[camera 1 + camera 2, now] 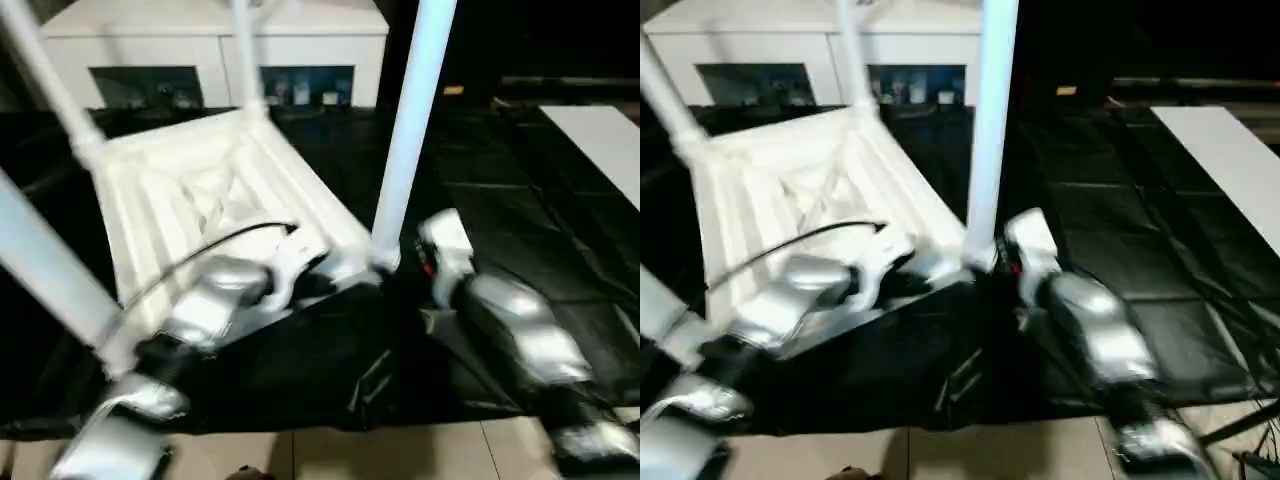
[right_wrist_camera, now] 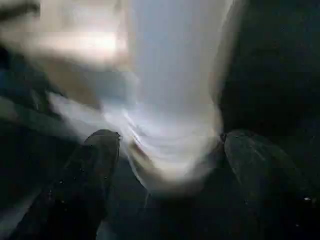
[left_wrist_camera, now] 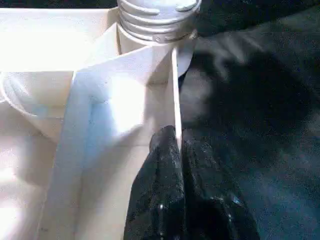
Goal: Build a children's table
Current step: Rotate leg to tighten
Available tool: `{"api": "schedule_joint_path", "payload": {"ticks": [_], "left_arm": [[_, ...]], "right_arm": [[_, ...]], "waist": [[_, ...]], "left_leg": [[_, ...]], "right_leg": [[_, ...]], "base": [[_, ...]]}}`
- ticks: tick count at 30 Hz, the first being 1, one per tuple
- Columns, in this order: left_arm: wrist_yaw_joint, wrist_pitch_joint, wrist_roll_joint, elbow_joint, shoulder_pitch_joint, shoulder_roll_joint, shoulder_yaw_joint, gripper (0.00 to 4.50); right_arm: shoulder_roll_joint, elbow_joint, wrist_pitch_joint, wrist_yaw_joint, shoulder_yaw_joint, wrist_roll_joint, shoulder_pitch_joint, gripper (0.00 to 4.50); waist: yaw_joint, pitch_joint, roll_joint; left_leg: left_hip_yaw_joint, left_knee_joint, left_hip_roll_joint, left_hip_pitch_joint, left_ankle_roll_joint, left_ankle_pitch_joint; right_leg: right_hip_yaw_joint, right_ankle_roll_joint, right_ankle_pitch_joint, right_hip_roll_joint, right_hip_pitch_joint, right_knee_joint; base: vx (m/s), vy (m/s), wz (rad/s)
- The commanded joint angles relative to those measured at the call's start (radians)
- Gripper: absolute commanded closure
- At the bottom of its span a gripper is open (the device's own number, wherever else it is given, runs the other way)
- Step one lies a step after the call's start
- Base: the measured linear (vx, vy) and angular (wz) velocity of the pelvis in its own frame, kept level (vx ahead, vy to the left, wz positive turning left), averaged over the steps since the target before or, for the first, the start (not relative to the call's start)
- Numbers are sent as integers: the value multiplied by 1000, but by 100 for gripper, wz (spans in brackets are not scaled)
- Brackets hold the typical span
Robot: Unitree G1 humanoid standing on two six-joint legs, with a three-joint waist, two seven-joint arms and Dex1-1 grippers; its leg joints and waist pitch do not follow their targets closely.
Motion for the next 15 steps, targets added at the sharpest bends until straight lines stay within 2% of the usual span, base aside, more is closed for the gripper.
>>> {"api": "schedule_joint_path", "payload": {"ticks": [1,7,9,11,13,15], "left_arm": [[-115,-22,-36,-71,-1,14,-33,450],[-175,10,-63,-118,7,43,-38,450],[-174,3,-59,-118,6,46,-40,450],[-180,1,-61,-122,8,49,-42,450],[-185,5,-63,-127,10,48,-42,450],[-188,5,-62,-129,10,47,-41,450]], "right_arm": [[-34,-52,-5,96,20,24,6,80],[-61,-58,-11,172,28,44,2,80],[-51,-50,-6,183,24,56,-8,80],[-45,-60,7,211,26,73,-10,80],[-43,-59,14,225,39,62,-16,80],[-41,-25,-8,218,51,38,-29,80]], "waist": [[-2,-64,-3],[0,-62,-5],[2,-62,-10],[2,-62,-8],[1,-62,-11],[1,-63,-9]], "left_leg": [[-25,-68,61,33,96,-114],[-20,-69,62,34,90,-122],[-19,-68,60,32,92,-123],[-20,-68,59,31,91,-129],[-21,-69,60,29,87,-126],[-21,-68,60,31,86,-115]], "right_leg": [[37,-274,80,-63,38,-56],[37,-295,61,-67,34,-56],[36,-295,55,-68,35,-56],[36,-290,37,-69,37,-57],[35,-284,28,-69,37,-57],[34,-286,40,-68,36,-54]], "base": [[0,0,0],[0,0,0],[0,0,0],[0,0,0],[0,0,0],[0,0,0]]}}
